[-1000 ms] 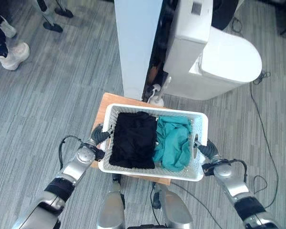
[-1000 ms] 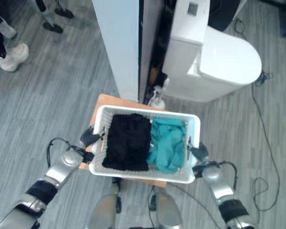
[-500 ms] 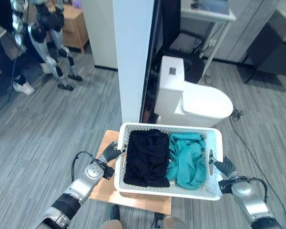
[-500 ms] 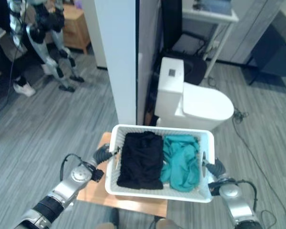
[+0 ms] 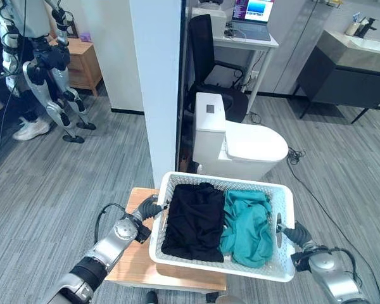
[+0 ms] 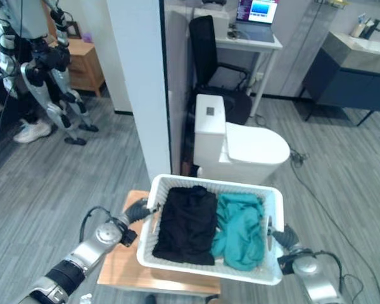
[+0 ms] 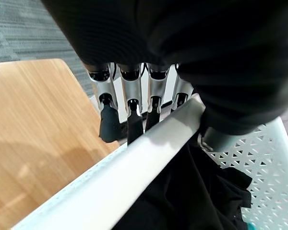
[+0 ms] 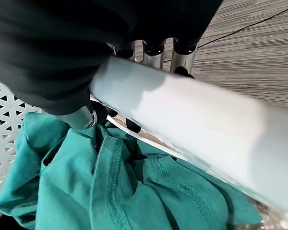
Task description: Grab the laundry basket,head to the washer,open it,put in the laundry and shut it.
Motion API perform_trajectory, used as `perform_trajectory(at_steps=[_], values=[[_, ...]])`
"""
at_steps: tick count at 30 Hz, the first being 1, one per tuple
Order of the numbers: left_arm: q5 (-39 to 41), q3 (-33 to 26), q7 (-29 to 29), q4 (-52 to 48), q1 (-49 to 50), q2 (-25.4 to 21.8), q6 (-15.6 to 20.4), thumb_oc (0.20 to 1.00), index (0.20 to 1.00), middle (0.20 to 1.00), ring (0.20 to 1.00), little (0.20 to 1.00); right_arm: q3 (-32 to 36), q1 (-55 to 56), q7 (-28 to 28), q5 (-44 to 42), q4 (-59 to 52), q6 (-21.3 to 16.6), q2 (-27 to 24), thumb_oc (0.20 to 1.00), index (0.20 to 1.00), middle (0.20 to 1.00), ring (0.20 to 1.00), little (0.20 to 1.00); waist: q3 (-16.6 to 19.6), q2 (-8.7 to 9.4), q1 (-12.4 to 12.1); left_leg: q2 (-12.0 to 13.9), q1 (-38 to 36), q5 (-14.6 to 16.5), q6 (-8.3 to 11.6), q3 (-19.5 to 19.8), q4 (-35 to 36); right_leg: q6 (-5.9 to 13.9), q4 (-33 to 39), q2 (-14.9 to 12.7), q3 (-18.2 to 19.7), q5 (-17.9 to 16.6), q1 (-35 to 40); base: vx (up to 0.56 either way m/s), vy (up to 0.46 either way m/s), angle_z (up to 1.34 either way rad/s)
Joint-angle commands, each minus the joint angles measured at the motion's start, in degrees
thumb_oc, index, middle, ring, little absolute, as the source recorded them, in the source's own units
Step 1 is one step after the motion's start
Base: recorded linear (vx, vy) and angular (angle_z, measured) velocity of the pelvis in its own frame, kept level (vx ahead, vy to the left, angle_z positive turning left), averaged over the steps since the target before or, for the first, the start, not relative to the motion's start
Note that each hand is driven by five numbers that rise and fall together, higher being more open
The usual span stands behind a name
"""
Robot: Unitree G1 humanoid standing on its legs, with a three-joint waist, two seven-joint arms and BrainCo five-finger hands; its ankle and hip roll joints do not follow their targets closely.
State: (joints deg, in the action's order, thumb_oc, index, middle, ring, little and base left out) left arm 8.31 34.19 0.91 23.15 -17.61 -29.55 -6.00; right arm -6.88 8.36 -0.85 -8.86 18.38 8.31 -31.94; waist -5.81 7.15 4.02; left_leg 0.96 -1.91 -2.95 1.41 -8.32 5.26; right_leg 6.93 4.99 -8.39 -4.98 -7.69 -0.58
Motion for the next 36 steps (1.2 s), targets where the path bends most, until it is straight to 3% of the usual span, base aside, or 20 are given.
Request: perform_trajectory(at_steps=[1, 4, 7, 8, 9, 10, 12, 14, 18, 22, 24, 25, 27, 29, 30, 31, 32, 33, 34, 36], values=[[1.76, 0.7, 4.37, -0.92, -10.86, 5.43, 6.58, 0.2, 0.2, 0.2, 0.2, 0.2, 3.67, -6.5, 3.4, -6.15, -4.23, -3.29, -1.06, 0.2, 0.2, 0.2, 0.2, 0.2, -1.45, -1.64, -0.67, -1.58, -0.2, 9.24, -4.51, 3.83, -4.46, 4.49, -6.65, -4.48, -0.09, 1.04, -3.15, -0.09, 0.099, -0.12], [1.4, 1.22, 4.25, -0.52, -12.92, 5.59, 6.84, 0.2, 0.2, 0.2, 0.2, 0.2, 3.68, -6.58, 3.31, -6.19, -5.2, -3.55, -0.65, 0.2, 0.2, 0.2, 0.2, 0.2, -2.78, -1.48, -0.28, -2.44, 0.86, 8.79, -5.07, 1.27, -4.1, 5.34, -7.46, -5.38, 0.86, -4.01, -6.85, -0.17, 0.1, -0.3], [1.64, 1.71, 3.73, -0.67, -14.99, 4.97, 6.68, 0.2, 0.2, 0.2, 0.2, 0.2, 2.94, -6.92, 2.9, -6.49, -6.11, -4.2, -0.17, 0.2, 0.2, 0.2, 0.2, 0.2, -4.88, -3.18, -0.53, -0.8, 2.77, 8.4, -5.32, -2.36, -5.7, 3.49, -14.58, -5.21, -6.98, 1.44, -7.67, -0.2, 0.087, -0.8], [1.64, 1.72, 3.73, -0.63, -15.06, 4.97, 6.69, 0.2, 0.2, 0.2, 0.2, 0.2, 2.97, -6.97, 2.9, -6.49, -6.11, -4.2, -0.15, 0.2, 0.2, 0.2, 0.2, 0.2, -4.77, -3.1, -0.47, -0.88, 3.06, 8.25, -5.33, -2.33, -5.76, 3.43, -14.71, -5.31, -6.99, 1.43, -7.95, -0.19, 0.129, -0.61], [1.86, 1.8, 3.79, -0.4, -15.94, 4.82, 6.43, 0.2, 0.2, 0.2, 0.2, 0.2, 3.01, -6.57, 2.75, -6.52, -6.43, -4.52, 0.26, 0.2, 0.2, 0.2, 0.2, 0.2, -5.11, -3.78, -0.78, -0.16, 3.93, 8.12, -5.49, -4.59, -7.14, 2.05, -21.19, -5.26, -12.49, 6.25, -7.09, -0.11, 0.076, -0.49], [1.86, 1.81, 3.79, -0.39, -15.95, 4.82, 6.43, 0.2, 0.2, 0.2, 0.2, 0.2, 3.03, -6.54, 2.75, -6.51, -6.46, -4.51, 0.27, 0.2, 0.2, 0.2, 0.2, 0.2, -5.12, -3.72, -0.77, -0.21, 3.96, 8.18, -5.48, -4.58, -7.23, 2.04, -21.47, -5.36, -12.46, 6.44, -7.2, -0.11, 0.121, -0.52], [1.82, 1.12, 3.89, -0.53, -16.28, 4.22, 5.9, 0.2, 0.2, 0.2, 0.2, 0.2, 3.04, -6.2, 2.8, -5.97, -6.6, -4.59, 0.81, 0.2, 0.2, 0.2, 0.2, 0.2, -4.31, -3.97, -1.48, 0.31, 3.91, 9.12, -5.54, -7.19, -7.84, 1.88, -26.49, -5.5, -15.79, 11.03, -5.34, -0.06, 0.046, -0.84], [3.04, -0.86, 3.39, -0.71, -15.38, 3.06, 5.43, 0.2, 0.2, 0.2, 0.2, 0.2, 2.26, -6.7, 3.04, -4.98, -5.13, -4.3, 1.55, 0.2, 0.2, 0.2, 0.2, 0.2, -2.33, -3.64, -2.92, 1.02, 4.62, 8.74, -5.75, -12.44, -8.13, 1.29, -28.11, -5.91, -18.56, 13.09, -1.36, -0.21, -0.06, -1.26], [4.09, -2.57, 2.65, 0.32, -14.85, 1.39, 5.39, 0.2, 0.2, 0.2, 0.2, 0.2, 0.65, -8.45, 2.53, -5.23, -1.9, -4.18, 2.41, 0.2, 0.2, 0.2, 0.2, 0.2, 0.5, -2.48, -5.03, 1.94, 7.57, 7.32, -5.48, -18.35, -8.85, 2.28, -24.46, -4.17, -16.47, 10.98, 4.1, -0.2, -0.12, -1.24], [4.41, -4.33, 1.87, 0.78, -14.49, 1.21, 5.95, 0.2, 0.2, 0.2, 0.2, 0.2, 0.27, -9.26, 1.89, -5.57, -0.94, -4.4, 2.06, 0.2, 0.2, 0.2, 0.2, 0.2, 1.33, -2.25, -5.98, 3.82, 9.61, 5.61, -3.92, -20.86, -9.41, 1.54, -17.09, -1.73, -13.72, 13.64, 7.09, -0.18, -0.196, -1.08], [5.51, -5.27, 1.49, 1.51, -14.36, 1.39, 6.3, 0.2, 0.2, 0.2, 0.2, 0.2, -0.09, -9.77, 1.37, -6.42, -1.06, -4.69, 1.4, 0.2, 0.2, 0.2, 0.2, 0.2, 1.13, -2.67, -6.46, 7.41, 12.08, 2.03, -1.15, -21.53, -10.78, -0.41, -10.62, 0.96, -12.69, 17.66, 8.43, -0.25, -0.351, -0.77], [5.53, -5.29, 1.49, 1.57, -14.39, 1.44, 6.33, 0.2, 0.2, 0.2, 0.2, 0.2, -0.1, -9.78, 1.36, -6.44, -1.07, -4.68, 1.34, 0.2, 0.2, 0.2, 0.2, 0.2, 1.1, -2.77, -6.54, 7.66, 12.08, 1.81, -0.92, -21.55, -10.81, -0.66, -10.45, 1.21, -12.62, 17.59, 8.47, -0.23, -0.392, -0.39], [6.23, -6.22, 1.01, 2.34, -14.29, 1.44, 6.49, 0.2, 0.2, 0.2, 0.2, 0.2, 0.27, -9.09, 1.39, -6.91, -1.72, -4.9, -0.24, 0.2, 0.2, 0.2, 0.2, 0.2, 0.1, -3.67, -6.03, 10.03, 12.52, -3.49, 1.85, -19.85, -8.44, -2.08, -7.92, 4.4, -11.71, 18.74, 8.36, -0.23, -0.356, -0.58], [6.29, -6.36, 0.87, 2.47, -14.46, 1.49, 6.63, 0.2, 0.2, 0.2, 0.2, 0.2, 0.81, -8.87, 1.16, -7.19, -2.0, -5.06, -1.06, 0.2, 0.2, 0.2, 0.2, 0.2, -0.32, -4.3, -5.54, 10.64, 12.79, -5.75, 2.75, -18.54, -6.76, -2.51, -6.85, 5.49, -11.95, 18.8, 8.59, -0.25, -0.268, -0.15], [6.34, -5.6, 0.55, 3.22, -15.43, 1.77, 6.63, 0.2, 0.2, 0.2, 0.2, 0.2, 1.69, -8.67, 0.51, -7.78, -2.03, -5.16, -2.64, 0.2, 0.2, 0.2, 0.2, 0.2, -1.98, -4.72, -5.37, 11.85, 14.06, -8.52, 4.58, -15.59, -6.47, -3.65, -7.1, 6.81, -11.53, 18.82, 7.94, -0.28, -0.275, 0.04], [6.36, -5.53, 0.53, 3.35, -15.63, 1.89, 6.68, 0.2, 0.2, 0.2, 0.2, 0.2, 1.81, -8.7, 0.51, -7.81, -2.02, -5.17, -2.7, 0.2, 0.2, 0.2, 0.2, 0.2, -2.08, -4.86, -5.3, 11.97, 14.22, -8.62, 4.69, -15.34, -6.58, -3.77, -7.17, 6.96, -11.69, 18.86, 7.91, -0.34, -0.299, 0.23], [6.8, -5.16, 0.22, 3.92, -16.72, 2.0, 6.7, 0.2, 0.2, 0.2, 0.2, 0.2, 1.93, -9.39, 0.06, -8.51, -2.2, -5.28, -4.14, 0.2, 0.2, 0.2, 0.2, 0.2, -3.56, -4.23, -5.68, 10.1, 14.04, -5.04, 3.92, -7.03, -9.05, -4.32, -7.75, 6.65, -10.83, 18.12, 6.68, -0.28, -0.143, 0.17], [6.89, -5.15, 0.11, 3.97, -17.02, 1.91, 6.84, 0.2, 0.2, 0.2, 0.2, 0.2, 2.26, -9.72, -0.02, -9.14, -2.41, -5.31, -5.0, 0.2, 0.2, 0.2, 0.2, 0.2, -4.46, -3.9, -5.55, 8.83, 15.01, -2.99, 2.79, -2.48, -13.24, -4.68, -7.86, 6.11, -11.29, 16.79, 5.96, -0.4, -0.183, 0.06], [7.66, -4.88, -0.16, 4.05, -17.35, 2.1, 6.86, 0.2, 0.2, 0.2, 0.2, 0.2, 2.16, -10.95, 0.02, -9.7, -2.3, -5.04, -5.99, 0.2, 0.2, 0.2, 0.2, 0.2, -5.08, -3.07, -5.27, 6.83, 15.19, 1.13, 2.05, 2.12, -21.17, -4.95, -7.74, 4.97, -10.77, 15.05, 4.98, -0.29, -0.081, -0.27], [7.89, -5.38, -0.34, 3.9, -16.62, 2.24, 6.75, 0.2, 0.2, 0.2, 0.2, 0.2, 1.35, -12.34, 0.75, -10.49, -1.81, -5.09, -6.53, 0.2, 0.2, 0.2, 0.2, 0.2, -4.87, -3.09, -5.29, 4.75, 12.21, 5.58, 1.22, 4.31, -25.54, -4.67, -7.44, 4.73, -9.27, 13.82, 4.26, -0.13, -0.025, -0.34]])
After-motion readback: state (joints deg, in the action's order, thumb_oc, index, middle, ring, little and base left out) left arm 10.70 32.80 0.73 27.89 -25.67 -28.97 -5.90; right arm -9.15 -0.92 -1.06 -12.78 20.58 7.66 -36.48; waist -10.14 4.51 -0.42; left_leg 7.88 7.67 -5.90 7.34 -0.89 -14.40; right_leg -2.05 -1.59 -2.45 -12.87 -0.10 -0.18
